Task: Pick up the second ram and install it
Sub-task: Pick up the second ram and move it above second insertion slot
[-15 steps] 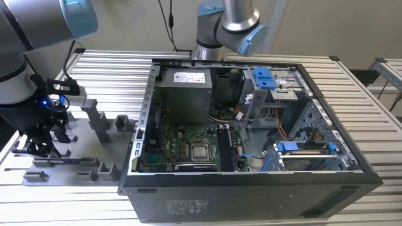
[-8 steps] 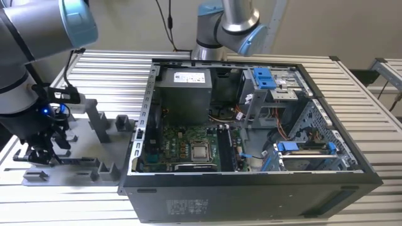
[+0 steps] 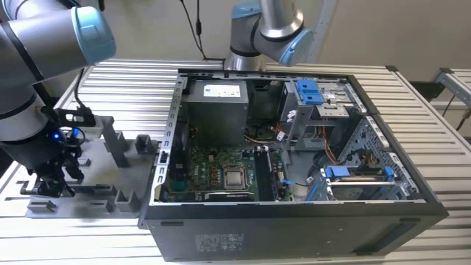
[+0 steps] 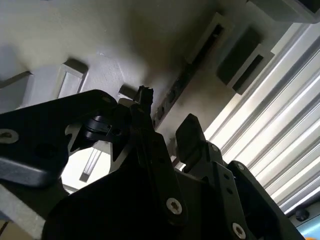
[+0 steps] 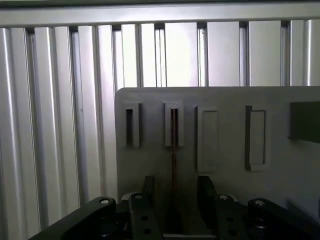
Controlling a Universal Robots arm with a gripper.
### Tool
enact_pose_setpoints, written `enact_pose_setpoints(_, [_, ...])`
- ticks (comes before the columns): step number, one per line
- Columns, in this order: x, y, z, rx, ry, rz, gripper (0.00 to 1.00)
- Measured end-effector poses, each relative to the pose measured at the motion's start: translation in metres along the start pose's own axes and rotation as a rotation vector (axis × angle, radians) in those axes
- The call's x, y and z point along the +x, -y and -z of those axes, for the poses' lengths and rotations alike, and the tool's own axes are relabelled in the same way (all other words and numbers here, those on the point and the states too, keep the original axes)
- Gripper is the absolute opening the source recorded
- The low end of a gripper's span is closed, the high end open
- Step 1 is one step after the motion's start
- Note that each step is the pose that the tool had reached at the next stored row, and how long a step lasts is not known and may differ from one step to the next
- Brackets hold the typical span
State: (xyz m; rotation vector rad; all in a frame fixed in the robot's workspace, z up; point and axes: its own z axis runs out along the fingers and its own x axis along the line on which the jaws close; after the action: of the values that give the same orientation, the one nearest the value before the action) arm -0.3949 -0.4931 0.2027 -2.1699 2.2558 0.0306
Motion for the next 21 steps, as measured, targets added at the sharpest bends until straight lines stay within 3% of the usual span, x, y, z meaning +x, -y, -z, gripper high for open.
enact_pose_setpoints(8, [0.0006, -0.0014, -0.0064, 0.0031, 0.0000, 0.029, 0.48])
enact_pose_setpoints(16, [0.0006, -0.0013, -0.0069, 0.0032, 0.0002, 0.029, 0.48])
enact_pose_setpoints(19, [0.0006, -0.0013, -0.0069, 0.0032, 0.0001, 0.029, 0.39])
enact_pose_setpoints(21, [0.0006, -0.0013, -0.0069, 0.0031, 0.0001, 0.029, 0.27])
